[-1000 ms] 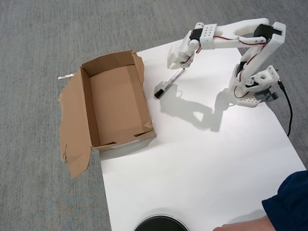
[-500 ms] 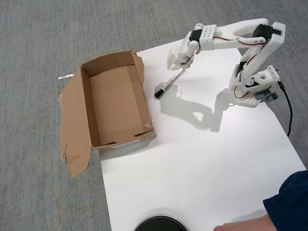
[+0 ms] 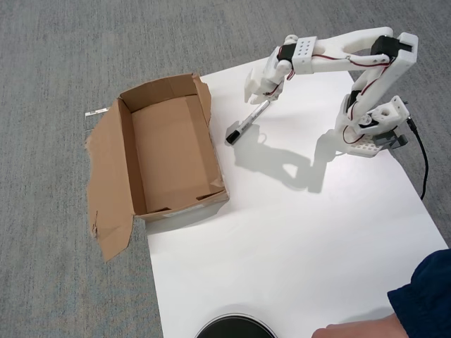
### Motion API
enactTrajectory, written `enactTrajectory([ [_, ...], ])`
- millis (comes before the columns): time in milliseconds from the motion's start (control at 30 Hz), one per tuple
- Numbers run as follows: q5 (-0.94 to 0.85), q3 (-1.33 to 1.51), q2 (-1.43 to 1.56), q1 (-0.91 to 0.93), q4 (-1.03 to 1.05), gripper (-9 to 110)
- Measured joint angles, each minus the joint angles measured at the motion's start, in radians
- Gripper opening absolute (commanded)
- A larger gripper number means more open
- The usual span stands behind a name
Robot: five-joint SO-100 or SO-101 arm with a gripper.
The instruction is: Grasp a pen and put it in the box.
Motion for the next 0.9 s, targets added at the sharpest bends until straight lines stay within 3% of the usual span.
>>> enactTrajectory([
  [267, 0.0, 0.0, 0.0, -0.002, 0.0, 7],
  [633, 0.0, 0.0, 0.0, -0.002, 0.0, 37],
  [900, 0.0, 0.0, -0.012, -0.002, 0.0, 42],
])
